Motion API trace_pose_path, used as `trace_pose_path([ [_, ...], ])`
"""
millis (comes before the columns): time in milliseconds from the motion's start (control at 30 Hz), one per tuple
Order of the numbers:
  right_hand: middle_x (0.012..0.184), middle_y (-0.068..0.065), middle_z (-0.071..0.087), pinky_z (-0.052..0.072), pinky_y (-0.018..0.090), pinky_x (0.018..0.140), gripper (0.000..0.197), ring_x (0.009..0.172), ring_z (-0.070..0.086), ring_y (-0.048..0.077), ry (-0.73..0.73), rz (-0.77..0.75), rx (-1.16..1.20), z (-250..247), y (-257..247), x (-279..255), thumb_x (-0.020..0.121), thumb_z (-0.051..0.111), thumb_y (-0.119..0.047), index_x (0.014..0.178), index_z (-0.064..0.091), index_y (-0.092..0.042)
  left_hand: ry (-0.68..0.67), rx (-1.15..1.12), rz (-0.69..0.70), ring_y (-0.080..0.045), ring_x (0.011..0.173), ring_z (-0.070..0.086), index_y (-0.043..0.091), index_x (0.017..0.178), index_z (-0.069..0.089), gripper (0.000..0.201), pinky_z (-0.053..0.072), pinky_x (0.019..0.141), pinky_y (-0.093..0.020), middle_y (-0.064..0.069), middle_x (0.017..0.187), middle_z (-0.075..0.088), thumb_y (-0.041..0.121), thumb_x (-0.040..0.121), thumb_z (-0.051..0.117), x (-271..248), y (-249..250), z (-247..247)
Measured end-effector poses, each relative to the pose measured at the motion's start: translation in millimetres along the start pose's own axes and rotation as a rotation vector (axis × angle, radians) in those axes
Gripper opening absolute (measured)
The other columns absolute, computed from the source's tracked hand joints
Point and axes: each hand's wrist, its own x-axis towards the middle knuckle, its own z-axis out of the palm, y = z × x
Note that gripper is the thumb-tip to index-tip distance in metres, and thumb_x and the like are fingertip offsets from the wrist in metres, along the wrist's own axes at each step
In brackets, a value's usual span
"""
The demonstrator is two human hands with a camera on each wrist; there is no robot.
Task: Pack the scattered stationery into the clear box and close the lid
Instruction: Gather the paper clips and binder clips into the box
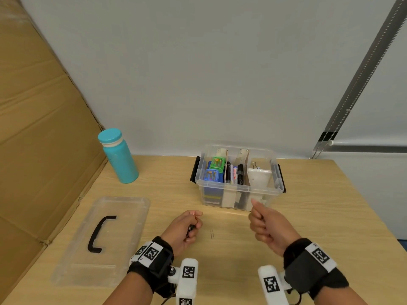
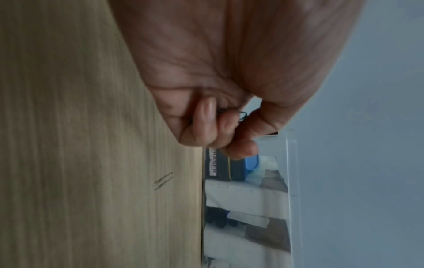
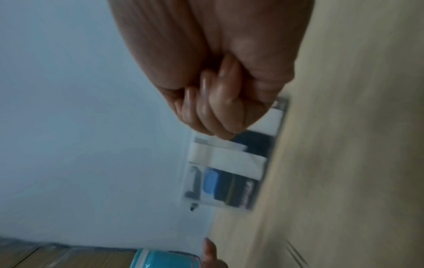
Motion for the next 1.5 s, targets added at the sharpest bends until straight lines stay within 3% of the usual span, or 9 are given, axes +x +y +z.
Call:
trace_pose_path([
  [200,0.053,-0.005,0.03,0.028,0.017,0.044,0.048,0.044,0.026,0.008,0.34,-0.494,-0.39,1.0,-69.0,11.4,0.099,0.032,-0.045,0.058,0.037,-0.02,0.01,0.015,-0.06,-0.008,0.039,0.031,0.013,0.073,0.043,0.023,0.021,0.034,-0.016,0.0,0.059,0.044,-0.002,0.083,0.028,5.9,-0.9,5.8],
  [300,0.056,-0.004,0.038,0.034,0.023,0.05,0.045,0.048,0.037,0.011,0.461,-0.713,-0.67,-0.8,-77.0,32.3,0.101,0.03,-0.038,0.06,0.036,-0.02,0.033,0.42,-0.104,-0.009,0.046,0.036,0.017,0.071,0.043,0.022,0.029,0.041,-0.02,0.005,0.061,0.042,0.02,0.092,0.037,10.0,-2.8,15.3],
  [400,0.061,-0.004,0.042,0.035,0.027,0.052,0.038,0.052,0.04,0.014,0.447,-0.7,-0.958,-5.5,-66.4,57.6,0.1,0.026,-0.043,0.069,0.039,-0.024,0.081,1.028,0.001,-0.018,0.075,0.048,0.016,0.077,0.055,0.039,0.045,0.074,-0.029,-0.001,0.073,0.052,0.04,0.1,0.034,14.8,-8.6,22.8],
  [533,0.076,-0.008,0.046,0.039,0.024,0.061,0.033,0.067,0.044,0.007,0.371,-0.63,-1.275,-13.6,-47.1,75.5,0.097,0.025,-0.047,0.082,0.043,-0.025,0.216,1.381,0.067,-0.026,0.095,0.061,0.005,0.098,0.066,0.051,0.044,0.084,-0.029,-0.013,0.1,0.067,0.037,0.101,0.027,21.7,-17.7,23.3],
  [700,0.079,-0.006,0.054,0.036,0.019,0.057,0.022,0.067,0.051,0.006,0.328,-0.604,-1.365,-16.3,-44.5,61.7,0.1,0.03,-0.031,0.088,0.047,-0.024,0.228,1.471,0.063,-0.02,0.083,0.06,0.011,0.088,0.062,0.042,0.05,0.08,-0.032,-0.003,0.088,0.058,0.05,0.091,0.046,27.3,-23.0,21.6],
  [800,0.105,0.0,0.059,0.046,0.028,0.083,0.019,0.097,0.053,0.015,0.531,-0.762,-1.272,-29.6,-34.2,52.3,0.096,0.04,-0.021,0.107,0.055,-0.017,0.233,1.522,0.033,-0.019,0.092,0.06,0.013,0.101,0.062,0.043,0.051,0.085,-0.032,-0.002,0.102,0.058,0.052,0.083,0.06,28.3,-20.5,28.0],
  [933,0.154,0.004,0.027,0.025,0.034,0.113,0.05,0.139,0.027,0.02,0.535,-0.583,-1.121,-42.3,-12.1,49.9,0.099,0.032,-0.031,0.146,0.031,-0.012,0.234,1.486,0.049,-0.019,0.098,0.061,0.014,0.105,0.062,0.033,0.05,0.088,-0.032,-0.002,0.108,0.06,0.04,0.086,0.062,28.4,-20.3,33.9],
  [1167,0.16,-0.006,-0.005,0.02,0.026,0.114,0.057,0.147,0.006,0.011,0.497,-0.589,-1.126,-21.5,3.5,47.8,0.1,0.019,-0.037,0.151,0.014,-0.01,0.206,1.407,0.023,-0.015,0.087,0.06,0.028,0.067,0.048,0.022,0.051,0.087,-0.029,0.006,0.088,0.058,0.027,0.085,0.06,23.0,-21.1,36.0],
  [1500,0.16,-0.002,0.005,0.031,0.026,0.105,0.065,0.147,0.009,0.021,0.537,-0.67,-1.172,9.4,30.7,31.0,0.095,0.01,-0.044,0.149,0.022,-0.01,0.046,1.302,0.097,-0.006,0.074,0.05,0.03,0.072,0.05,0.015,0.047,0.079,-0.023,0.014,0.074,0.051,0.026,0.083,0.06,-4.2,-28.8,18.2],
])
